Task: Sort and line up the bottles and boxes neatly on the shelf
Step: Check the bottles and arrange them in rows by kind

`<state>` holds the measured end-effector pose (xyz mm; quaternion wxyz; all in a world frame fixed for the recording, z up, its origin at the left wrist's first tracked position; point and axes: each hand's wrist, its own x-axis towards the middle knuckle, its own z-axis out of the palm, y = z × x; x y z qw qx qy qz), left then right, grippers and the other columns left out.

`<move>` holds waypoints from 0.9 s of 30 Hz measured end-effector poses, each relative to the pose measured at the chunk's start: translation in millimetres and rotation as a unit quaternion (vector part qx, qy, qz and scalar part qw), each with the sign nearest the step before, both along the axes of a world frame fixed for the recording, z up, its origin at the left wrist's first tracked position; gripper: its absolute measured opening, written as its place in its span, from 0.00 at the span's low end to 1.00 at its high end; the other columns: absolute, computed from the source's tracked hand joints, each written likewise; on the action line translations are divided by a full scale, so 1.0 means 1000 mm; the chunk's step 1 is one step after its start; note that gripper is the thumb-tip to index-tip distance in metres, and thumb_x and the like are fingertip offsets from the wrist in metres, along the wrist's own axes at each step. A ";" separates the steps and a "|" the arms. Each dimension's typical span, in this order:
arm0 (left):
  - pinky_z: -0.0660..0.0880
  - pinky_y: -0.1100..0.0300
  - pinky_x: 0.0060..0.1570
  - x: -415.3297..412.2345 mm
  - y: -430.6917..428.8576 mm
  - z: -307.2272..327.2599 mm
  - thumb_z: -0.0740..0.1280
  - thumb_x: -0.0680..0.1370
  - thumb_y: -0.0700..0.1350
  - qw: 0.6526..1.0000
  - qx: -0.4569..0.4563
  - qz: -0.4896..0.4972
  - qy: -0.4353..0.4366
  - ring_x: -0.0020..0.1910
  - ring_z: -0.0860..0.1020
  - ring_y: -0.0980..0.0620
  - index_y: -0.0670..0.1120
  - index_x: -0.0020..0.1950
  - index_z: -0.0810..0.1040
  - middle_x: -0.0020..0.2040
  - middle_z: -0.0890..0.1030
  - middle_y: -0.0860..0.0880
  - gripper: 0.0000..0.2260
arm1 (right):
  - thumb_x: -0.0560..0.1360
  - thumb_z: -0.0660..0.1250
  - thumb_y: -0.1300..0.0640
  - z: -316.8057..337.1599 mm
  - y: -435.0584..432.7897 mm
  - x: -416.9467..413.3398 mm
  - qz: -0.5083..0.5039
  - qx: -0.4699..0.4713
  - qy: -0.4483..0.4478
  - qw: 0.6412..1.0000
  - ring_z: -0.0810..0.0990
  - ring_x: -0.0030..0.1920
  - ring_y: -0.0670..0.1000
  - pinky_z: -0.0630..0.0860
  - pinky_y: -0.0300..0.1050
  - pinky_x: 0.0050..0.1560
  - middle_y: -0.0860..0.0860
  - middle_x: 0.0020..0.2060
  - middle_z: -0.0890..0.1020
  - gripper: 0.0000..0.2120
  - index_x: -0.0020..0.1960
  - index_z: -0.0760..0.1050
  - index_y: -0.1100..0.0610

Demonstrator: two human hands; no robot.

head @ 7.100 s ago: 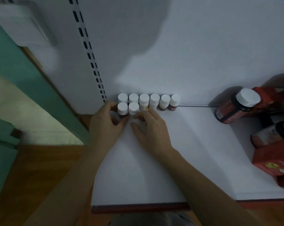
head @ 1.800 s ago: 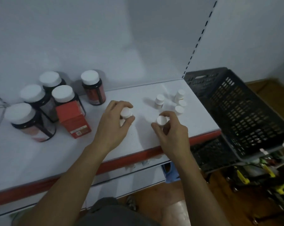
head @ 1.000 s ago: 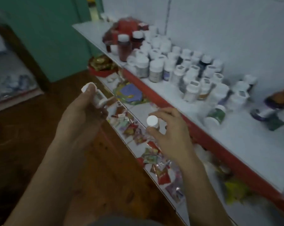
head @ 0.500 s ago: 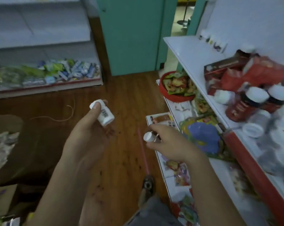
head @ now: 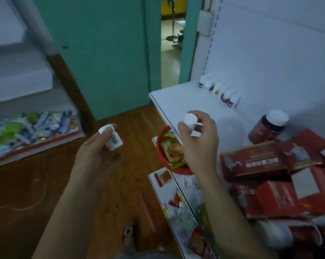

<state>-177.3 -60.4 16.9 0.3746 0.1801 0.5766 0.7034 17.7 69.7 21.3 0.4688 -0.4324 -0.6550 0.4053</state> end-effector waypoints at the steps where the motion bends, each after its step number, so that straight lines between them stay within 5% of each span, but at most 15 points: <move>1: 0.78 0.55 0.48 -0.001 0.025 -0.005 0.73 0.77 0.53 1.000 -0.020 -0.022 0.007 0.52 0.83 0.50 0.46 0.63 0.82 0.53 0.84 0.49 0.18 | 0.77 0.72 0.54 -0.006 0.012 0.000 -0.055 -0.018 0.044 0.997 0.78 0.54 0.41 0.77 0.32 0.45 0.47 0.56 0.77 0.12 0.59 0.76 0.46; 7: 0.77 0.56 0.49 -0.022 0.202 -0.018 0.70 0.80 0.48 0.970 -0.062 -0.223 0.075 0.50 0.84 0.51 0.49 0.57 0.86 0.51 0.87 0.51 0.09 | 0.76 0.73 0.61 -0.050 0.076 -0.017 -0.221 -0.067 0.075 0.970 0.79 0.52 0.40 0.77 0.33 0.45 0.44 0.55 0.73 0.13 0.58 0.79 0.48; 12: 0.80 0.67 0.42 -0.040 0.336 -0.017 0.73 0.78 0.45 0.889 -0.044 -0.396 0.226 0.48 0.82 0.61 0.53 0.55 0.84 0.47 0.85 0.58 0.07 | 0.75 0.74 0.55 -0.052 0.157 -0.048 -0.326 -0.072 -0.064 0.940 0.77 0.51 0.40 0.75 0.32 0.48 0.43 0.53 0.77 0.16 0.61 0.78 0.46; 16: 0.80 0.58 0.52 -0.018 0.413 -0.030 0.77 0.75 0.44 0.810 0.000 -0.465 0.358 0.50 0.81 0.56 0.51 0.57 0.83 0.52 0.84 0.54 0.11 | 0.74 0.75 0.57 -0.045 0.213 -0.054 -0.398 -0.090 -0.149 0.901 0.73 0.42 0.43 0.65 0.21 0.44 0.50 0.55 0.78 0.19 0.64 0.78 0.51; 19: 0.78 0.49 0.56 0.002 0.436 -0.045 0.74 0.76 0.44 0.745 0.055 -0.455 0.485 0.54 0.79 0.48 0.48 0.63 0.80 0.60 0.79 0.47 0.16 | 0.74 0.74 0.60 -0.050 0.233 -0.062 -0.415 -0.097 -0.125 0.896 0.78 0.47 0.44 0.67 0.21 0.46 0.51 0.59 0.77 0.28 0.72 0.72 0.51; 22: 0.77 0.55 0.56 -0.003 0.424 -0.052 0.73 0.77 0.42 0.744 0.060 -0.467 0.473 0.55 0.78 0.50 0.48 0.73 0.72 0.67 0.74 0.47 0.25 | 0.74 0.76 0.59 -0.060 0.221 -0.078 -0.390 -0.133 -0.054 0.910 0.79 0.59 0.45 0.76 0.35 0.58 0.46 0.64 0.74 0.36 0.77 0.64 0.47; 25: 0.71 0.64 0.56 -0.028 0.400 -0.061 0.72 0.78 0.41 0.760 0.035 -0.478 0.440 0.56 0.74 0.59 0.48 0.76 0.68 0.64 0.71 0.52 0.28 | 0.75 0.74 0.58 -0.068 0.184 -0.092 -0.377 -0.141 -0.115 0.908 0.72 0.65 0.40 0.68 0.29 0.64 0.42 0.66 0.71 0.35 0.77 0.63 0.47; 27: 0.72 0.61 0.58 -0.040 0.389 -0.063 0.72 0.78 0.42 0.737 0.056 -0.490 0.462 0.57 0.73 0.58 0.48 0.72 0.72 0.63 0.73 0.52 0.23 | 0.76 0.73 0.57 -0.069 0.159 -0.095 -0.356 -0.122 -0.177 0.909 0.70 0.66 0.39 0.67 0.29 0.67 0.41 0.66 0.69 0.30 0.74 0.66 0.46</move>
